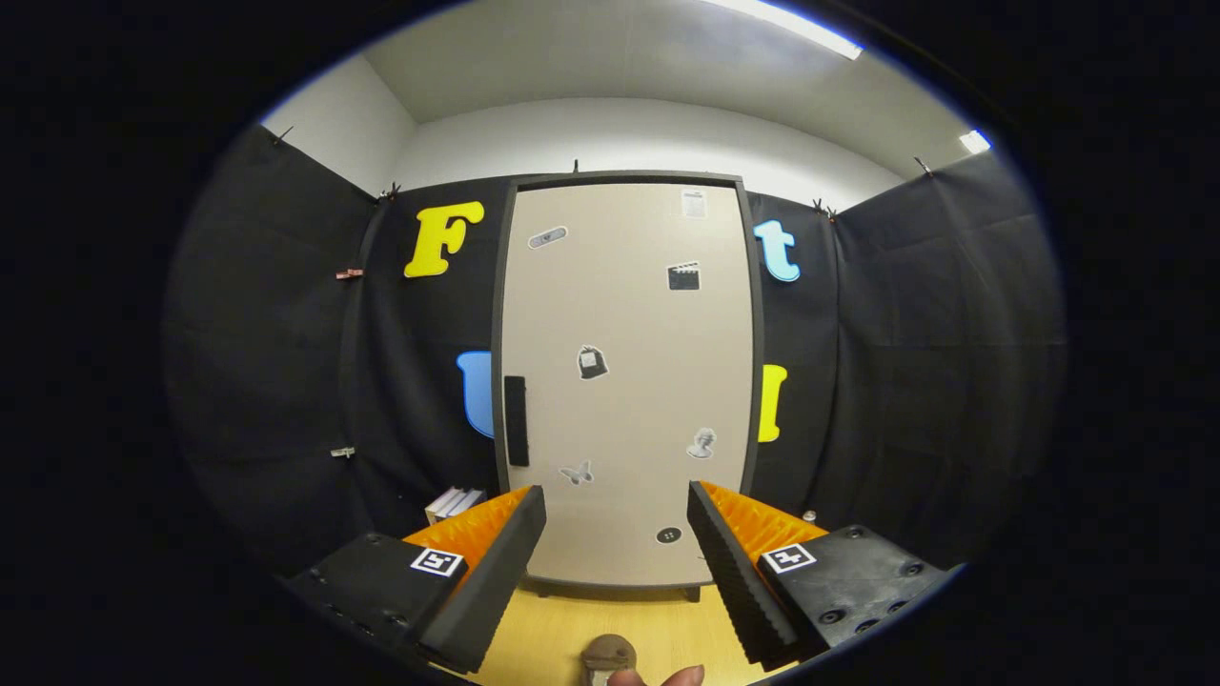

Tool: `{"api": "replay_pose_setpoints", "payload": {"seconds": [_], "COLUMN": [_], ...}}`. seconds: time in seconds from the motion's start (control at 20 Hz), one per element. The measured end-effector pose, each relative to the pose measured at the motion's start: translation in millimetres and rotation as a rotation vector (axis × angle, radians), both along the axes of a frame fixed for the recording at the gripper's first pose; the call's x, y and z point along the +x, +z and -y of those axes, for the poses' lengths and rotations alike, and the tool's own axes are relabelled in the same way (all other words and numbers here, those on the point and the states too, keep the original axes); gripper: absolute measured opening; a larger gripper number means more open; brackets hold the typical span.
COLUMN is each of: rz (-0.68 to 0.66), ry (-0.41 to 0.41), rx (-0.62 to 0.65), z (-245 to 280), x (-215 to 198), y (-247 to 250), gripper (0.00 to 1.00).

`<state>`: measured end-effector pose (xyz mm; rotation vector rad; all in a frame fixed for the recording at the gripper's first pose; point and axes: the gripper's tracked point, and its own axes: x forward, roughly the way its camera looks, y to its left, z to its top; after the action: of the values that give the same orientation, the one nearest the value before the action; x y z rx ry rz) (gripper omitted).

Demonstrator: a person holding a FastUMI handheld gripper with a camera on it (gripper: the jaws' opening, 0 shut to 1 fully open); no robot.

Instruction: Open the shoe cabinet door, grab the shoes and put them into the shoe cabinet, then close the shoe cabinet door.

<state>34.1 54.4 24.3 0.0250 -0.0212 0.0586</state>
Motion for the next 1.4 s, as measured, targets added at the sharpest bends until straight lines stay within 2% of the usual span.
{"api": "replay_pose_setpoints", "payload": {"seconds": [0.25,0.55,1.05,1.15,1.25,1.35,1.4], "rz": [0.016,-0.019,-0.068,-0.077,-0.075,-0.048,-0.047], "ry": [0.033,0.078,0.042,0.028,-0.025,-0.052,-0.069], "rx": [0.029,0.025,0.006,0.024,0.025,0.042,0.039], "z": [-42.5,-97.5,-139.8,-143.1,-136.0,-135.4,-132.6], "x": [53.6,126.4,234.6,250.1,260.0,261.7,258.9], "y": [16.4,-1.1,-52.7,-58.6,-61.1,-57.1,-57.0], "gripper": [0.97,0.98,0.95,0.82,0.68,0.48,0.43]}}
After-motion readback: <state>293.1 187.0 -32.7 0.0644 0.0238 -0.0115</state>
